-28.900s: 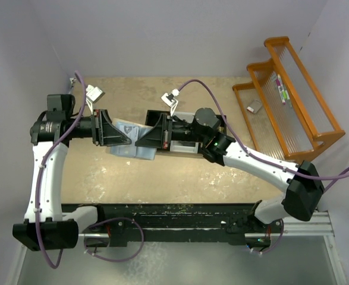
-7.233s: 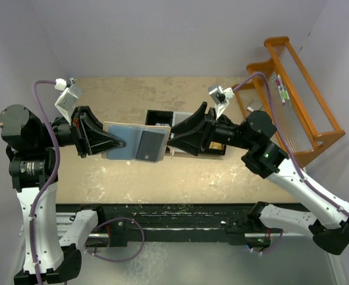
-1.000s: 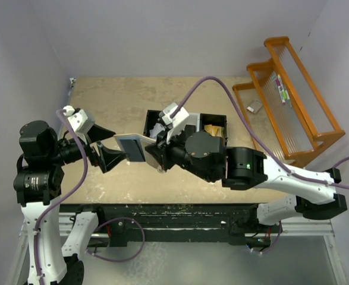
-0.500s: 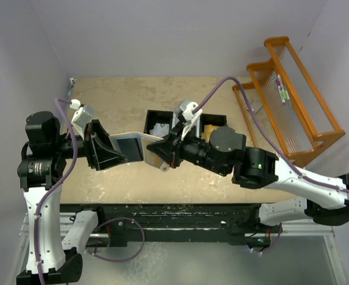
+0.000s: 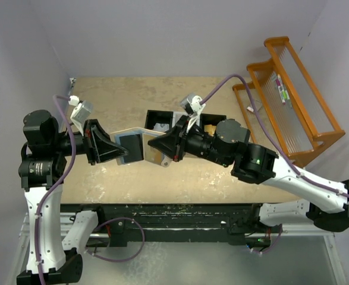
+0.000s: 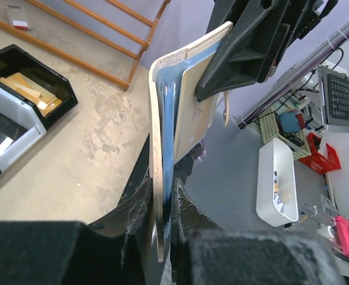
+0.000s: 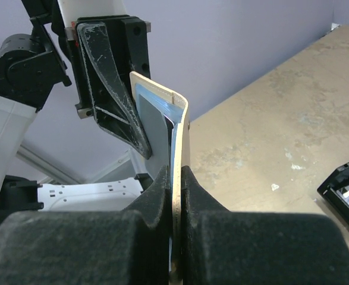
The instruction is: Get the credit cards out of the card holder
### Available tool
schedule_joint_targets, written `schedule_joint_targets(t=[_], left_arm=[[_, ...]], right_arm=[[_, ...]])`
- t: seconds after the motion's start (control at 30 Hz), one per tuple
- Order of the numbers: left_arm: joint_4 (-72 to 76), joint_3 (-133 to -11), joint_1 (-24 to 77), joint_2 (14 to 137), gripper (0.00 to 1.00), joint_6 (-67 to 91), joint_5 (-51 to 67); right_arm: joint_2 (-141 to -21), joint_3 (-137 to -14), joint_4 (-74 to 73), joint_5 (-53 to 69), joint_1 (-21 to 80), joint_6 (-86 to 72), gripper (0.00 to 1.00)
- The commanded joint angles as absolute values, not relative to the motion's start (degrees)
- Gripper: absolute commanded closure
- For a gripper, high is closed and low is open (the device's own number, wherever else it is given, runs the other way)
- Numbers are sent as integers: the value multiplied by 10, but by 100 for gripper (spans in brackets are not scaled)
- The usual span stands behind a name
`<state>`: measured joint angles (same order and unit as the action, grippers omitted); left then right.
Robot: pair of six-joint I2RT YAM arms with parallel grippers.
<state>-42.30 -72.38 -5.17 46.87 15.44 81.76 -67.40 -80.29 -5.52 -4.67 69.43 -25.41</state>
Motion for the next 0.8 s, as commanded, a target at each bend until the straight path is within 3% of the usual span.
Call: schedule_joint_targets(t=[0.0,0.1,0.23,0.47,0.6,0.77], left_arm=[[-370,-718,-51,475,89,207,843],[-357,-719,-51,477,95,228,849],[-351,-726,-51,483,98,252,852],[-436,-744,-51,527,100,209,815],[-511,-767,-51,551,100,128,750],[-527,-766,-51,560,100,103,688]], right_arm=[[-659,-788,-4,22,667,-278,91],[-656,-764,7,91,609,-301,48],[-662,-760,8,192,527,-323,26],[-667,-826,-87,131,484,-306,21],[-641,-834,-63,114,484,-316,19],[-652,-814,-2,190,490,-350,22]])
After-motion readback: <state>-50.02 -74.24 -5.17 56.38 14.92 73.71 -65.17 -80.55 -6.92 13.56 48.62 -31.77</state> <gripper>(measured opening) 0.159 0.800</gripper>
